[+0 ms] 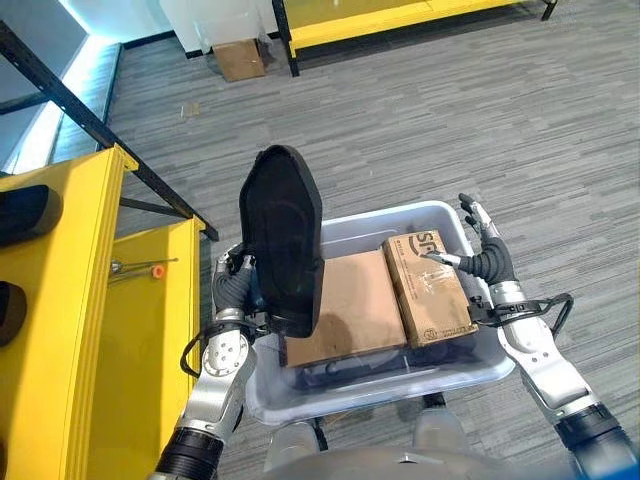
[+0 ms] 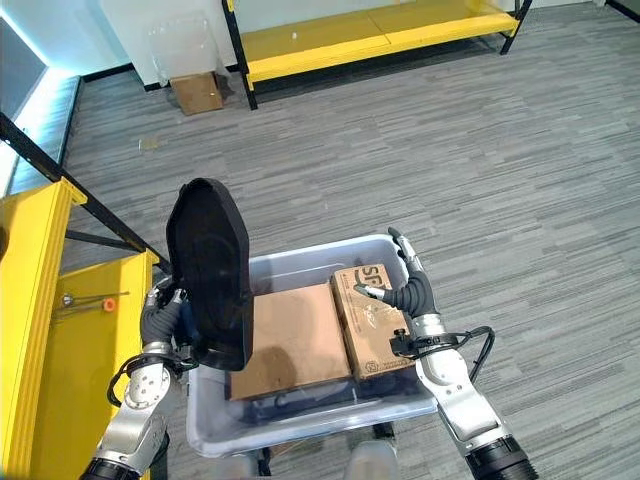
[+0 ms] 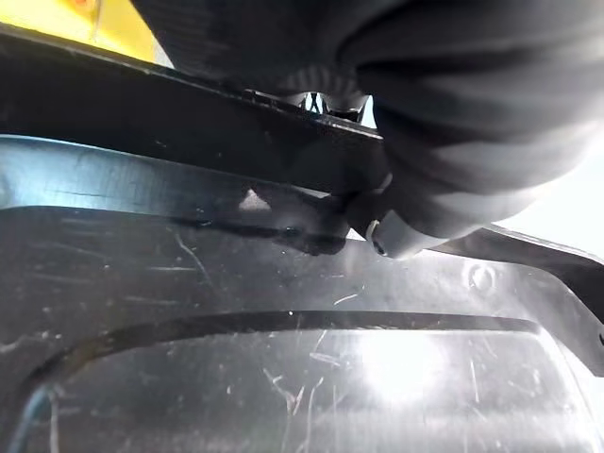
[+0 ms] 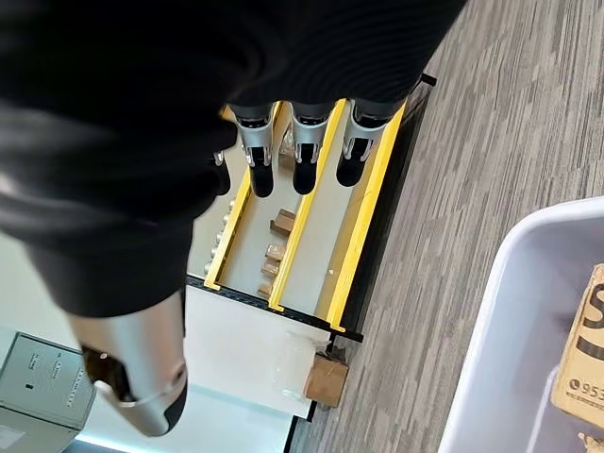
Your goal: Move parts from the plastic box to the shelf.
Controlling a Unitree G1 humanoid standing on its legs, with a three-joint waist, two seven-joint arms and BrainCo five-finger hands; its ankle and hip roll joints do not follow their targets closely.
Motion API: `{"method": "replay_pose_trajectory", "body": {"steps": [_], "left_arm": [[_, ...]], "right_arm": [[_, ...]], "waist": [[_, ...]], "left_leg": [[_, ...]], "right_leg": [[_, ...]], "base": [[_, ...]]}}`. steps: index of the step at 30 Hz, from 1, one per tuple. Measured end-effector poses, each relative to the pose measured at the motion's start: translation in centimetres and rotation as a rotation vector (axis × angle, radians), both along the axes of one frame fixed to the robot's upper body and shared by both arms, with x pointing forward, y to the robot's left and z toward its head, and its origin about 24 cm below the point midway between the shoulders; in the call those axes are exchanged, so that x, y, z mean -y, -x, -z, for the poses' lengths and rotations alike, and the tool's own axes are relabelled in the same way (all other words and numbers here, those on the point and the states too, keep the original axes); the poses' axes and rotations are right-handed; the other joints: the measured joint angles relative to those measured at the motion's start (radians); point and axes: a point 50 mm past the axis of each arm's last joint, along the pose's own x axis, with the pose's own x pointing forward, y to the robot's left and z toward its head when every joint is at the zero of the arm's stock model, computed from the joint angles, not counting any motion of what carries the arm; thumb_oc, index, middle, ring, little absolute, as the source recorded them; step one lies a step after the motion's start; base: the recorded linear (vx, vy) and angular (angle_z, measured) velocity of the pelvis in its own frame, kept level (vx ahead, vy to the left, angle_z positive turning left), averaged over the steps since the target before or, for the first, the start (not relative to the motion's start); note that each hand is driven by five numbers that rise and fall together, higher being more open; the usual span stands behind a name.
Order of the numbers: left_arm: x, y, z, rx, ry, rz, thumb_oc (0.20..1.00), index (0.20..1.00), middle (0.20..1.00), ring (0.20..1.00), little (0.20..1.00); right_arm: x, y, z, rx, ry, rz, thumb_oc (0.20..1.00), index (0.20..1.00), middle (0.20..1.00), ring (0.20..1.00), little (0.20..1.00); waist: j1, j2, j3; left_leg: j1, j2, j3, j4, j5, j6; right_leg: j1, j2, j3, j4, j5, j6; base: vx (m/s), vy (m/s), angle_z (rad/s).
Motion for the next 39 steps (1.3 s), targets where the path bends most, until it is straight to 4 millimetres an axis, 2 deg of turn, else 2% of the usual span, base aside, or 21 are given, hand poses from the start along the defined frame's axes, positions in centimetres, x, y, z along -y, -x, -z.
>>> {"method": "replay_pose_trajectory", "body": {"steps": [6,9,11,12,13,14,16,17,19,20,22,24,25,26,27,28,29,30,34,37,39], "left_arm": [[0.1,0.1,0.2,-0.007,0.067,0.021,0.200,0.200,0.200,0.200,0.200],[-0.7,-0.1,-0.4,0.020,0.093,-0.009,0.200,0.200,0.200,0.200,0.200],[-0.7,0.0,-1.0,0.045,0.096,-0.008,0.200,0.200,0.200,0.200,0.200],[-0.5,0.2,-1.2,0.057,0.100,0.006,0.200,0.200,0.200,0.200,0.200],[-0.3,0.1,-1.2,0.057,0.103,0.013,0.200,0.200,0.200,0.200,0.200],[0.4,-0.6,-1.2,0.057,0.107,0.055,0.200,0.200,0.200,0.200,0.200],[0.0,-0.6,-1.1,0.051,0.105,0.046,0.200,0.200,0.200,0.200,0.200],[-0.1,-0.9,-1.3,0.062,0.112,0.041,0.200,0.200,0.200,0.200,0.200],[0.2,-1.8,-2.1,0.097,0.115,0.055,0.200,0.200,0.200,0.200,0.200],[0.0,-1.7,-2.2,0.106,0.113,0.050,0.200,0.200,0.200,0.200,0.200],[0.1,-1.9,-2.3,0.105,0.111,0.057,0.200,0.200,0.200,0.200,0.200],[0.1,-1.7,-2.1,0.098,0.093,0.058,0.200,0.200,0.200,0.200,0.200],[0.0,-1.5,-1.8,0.086,0.091,0.059,0.200,0.200,0.200,0.200,0.200],[0.1,-1.2,-1.9,0.088,0.079,0.064,0.200,0.200,0.200,0.200,0.200],[0.1,-1.0,-2.4,0.111,0.064,0.072,0.200,0.200,0.200,0.200,0.200],[-0.4,-0.5,-2.8,0.117,0.027,0.079,0.200,0.200,0.200,0.200,0.200],[-1.0,-0.5,-3.2,0.125,-0.006,0.084,0.200,0.200,0.200,0.200,0.200],[-1.1,-0.3,-2.8,0.111,0.006,0.072,0.200,0.200,0.200,0.200,0.200],[-1.8,0.2,-2.7,0.105,-0.023,0.055,0.200,0.200,0.200,0.200,0.200],[-2.1,0.1,-2.9,0.100,-0.088,0.065,0.200,0.200,0.200,0.200,0.200],[-2.2,-0.6,-3.1,0.105,-0.131,0.070,0.200,0.200,0.200,0.200,0.200]], "right_arm": [[-0.1,-0.1,0.1,-0.019,0.020,-0.033,1.000,1.000,1.000,1.000,1.000],[-2.3,-1.8,-1.8,0.051,0.038,-0.136,1.000,1.000,1.000,1.000,1.000],[-2.6,-2.4,-2.8,0.087,0.050,-0.158,1.000,1.000,1.000,1.000,1.000],[-2.4,-2.6,-3.1,0.095,0.073,-0.163,1.000,1.000,1.000,1.000,1.000],[-2.1,-2.4,-2.9,0.085,0.074,-0.151,1.000,1.000,1.000,1.000,1.000],[-0.5,-2.0,-2.5,0.061,0.100,-0.102,1.000,1.000,1.000,1.000,1.000],[-0.2,-2.1,-2.6,0.067,0.091,-0.085,1.000,1.000,1.000,1.000,1.000],[0.0,-2.0,-2.8,0.077,0.093,-0.083,1.000,1.000,1.000,1.000,1.000],[0.5,-1.1,-1.6,0.033,0.078,-0.059,1.000,1.000,1.000,1.000,1.000],[0.0,-0.9,-1.5,0.040,0.023,-0.053,1.000,1.000,1.000,1.000,1.000],[0.6,-0.9,-1.6,0.046,0.010,-0.028,1.000,1.000,1.000,1.000,1.000],[0.8,-0.5,-0.7,0.010,-0.003,-0.008,1.000,1.000,1.000,1.000,1.000],[1.0,0.0,-0.2,-0.009,-0.023,0.001,1.000,1.000,1.000,1.000,1.000],[1.4,0.4,0.1,-0.028,-0.038,0.018,1.000,1.000,1.000,1.000,1.000],[1.6,0.4,0.2,-0.040,-0.032,0.020,1.000,1.000,1.000,1.000,1.000],[1.5,0.4,0.3,-0.044,-0.033,0.011,1.000,1.000,1.000,1.000,1.000],[1.6,0.3,0.1,-0.040,-0.029,0.005,1.000,1.000,1.000,1.000,1.000],[1.9,-0.4,0.0,-0.041,-0.009,0.007,1.000,1.000,1.000,1.000,1.000],[0.6,-0.5,0.1,-0.033,-0.072,-0.010,1.000,1.000,1.000,1.000,1.000],[-0.8,-0.3,0.9,-0.055,-0.125,-0.028,1.000,1.000,1.000,1.000,1.000],[-2.6,-0.2,1.5,-0.081,-0.163,-0.073,1.000,1.000,1.000,1.000,1.000]], "waist": [[0.012,0.021,-0.007],[0.059,0.017,0.023],[0.085,0.016,0.048],[0.127,0.013,0.078],[0.129,-0.009,0.092],[0.115,-0.039,0.107],[0.134,-0.084,0.113],[0.123,-0.091,0.115],[0.073,-0.090,0.116],[0.071,-0.072,0.102],[0.065,-0.030,0.112],[0.079,-0.032,0.113],[0.084,-0.036,0.106],[0.079,-0.014,0.102],[0.083,-0.016,0.094],[0.090,-0.057,0.076],[0.111,-0.099,0.059],[0.143,-0.066,0.067],[0.203,-0.117,0.061],[0.190,-0.166,0.063],[0.180,-0.178,0.059]], "left_leg": [[0.028,0.002,-0.033,0.005,0.003,0.004],[-0.028,0.053,-0.053,0.005,0.033,0.023],[-0.043,0.097,-0.075,0.000,0.046,0.046],[-0.080,0.144,-0.117,-0.001,-0.029,0.218],[-0.100,0.146,-0.123,0.008,-0.135,0.212],[-0.146,0.118,-0.097,0.068,-0.035,0.147],[-0.160,0.060,-0.161,0.298,-0.092,0.045],[-0.178,0.037,-0.171,0.478,-0.132,0.000],[-0.062,0.028,-0.107,0.686,-0.157,-0.020],[0.070,-0.003,-0.133,0.487,-0.242,-0.033],[0.159,-0.017,-0.113,0.190,-0.269,-0.019],[0.160,-0.025,-0.104,0.142,-0.262,-0.014],[0.139,-0.045,-0.118,0.142,-0.264,0.004],[0.083,-0.045,-0.136,0.159,-0.252,0.036],[0.046,-0.053,-0.149,0.147,-0.251,0.047],[0.042,-0.093,-0.155,0.112,-0.241,0.050],[0.037,-0.138,-0.147,0.097,-0.202,0.051],[0.039,-0.124,-0.170,0.100,-0.132,0.044],[0.035,-0.208,-0.185,0.132,-0.131,0.077],[0.007,-0.268,-0.203,0.173,-0.145,0.108],[0.001,-0.290,-0.199,0.186,-0.156,0.134]], "right_leg": [[-0.066,0.004,-0.003,0.235,-0.130,-0.011],[-0.256,0.058,0.021,0.529,-0.262,-0.082],[-0.295,0.105,0.007,0.599,-0.300,-0.123],[-0.319,0.157,-0.052,0.661,-0.340,-0.193],[-0.319,0.131,-0.111,0.663,-0.337,-0.221],[-0.308,0.081,-0.218,0.655,-0.342,-0.281],[-0.300,0.060,-0.247,0.606,-0.313,-0.324],[-0.272,0.052,-0.294,0.524,-0.269,-0.323],[-0.155,0.055,-0.413,0.372,-0.193,-0.319],[-0.150,0.076,-0.423,0.343,-0.165,-0.284],[-0.163,0.087,-0.446,0.341,-0.139,-0.267],[-0.171,0.064,-0.456,0.355,-0.122,-0.228],[-0.175,0.037,-0.460,0.348,-0.104,-0.156],[-0.216,0.019,-0.424,0.425,-0.109,-0.132],[-0.245,-0.001,-0.352,0.526,-0.154,-0.150],[-0.184,-0.046,-0.309,0.436,-0.170,-0.130],[-0.120,-0.099,-0.303,0.326,-0.153,-0.069],[-0.100,-0.075,-0.304,0.300,-0.117,-0.067],[-0.041,-0.149,-0.331,0.260,-0.072,-0.034],[-0.021,-0.207,-0.360,0.239,-0.030,-0.027],[-0.024,-0.228,-0.352,0.234,0.053,-0.052]], "base": [[-0.08,-0.118,0.12],[-0.19,-0.274,0.05],[-0.16,-0.282,0.22],[-0.19,-0.266,0.76],[-0.28,-0.313,1.86],[-0.30,-0.328,1.75],[-0.24,-0.259,1.04],[-0.12,-0.112,0.97],[-0.03,0.135,1.75],[0.01,0.326,1.33],[0.00,0.312,0.61],[-0.02,0.270,0.29],[0.00,0.157,0.49],[-0.01,0.169,1.02],[0.00,0.179,1.42],[0.00,0.173,1.45],[0.00,0.178,0.89],[-0.02,0.206,0.38],[-0.03,0.254,0.33],[0.02,0.230,0.34],[-0.02,0.206,0.01]]}}
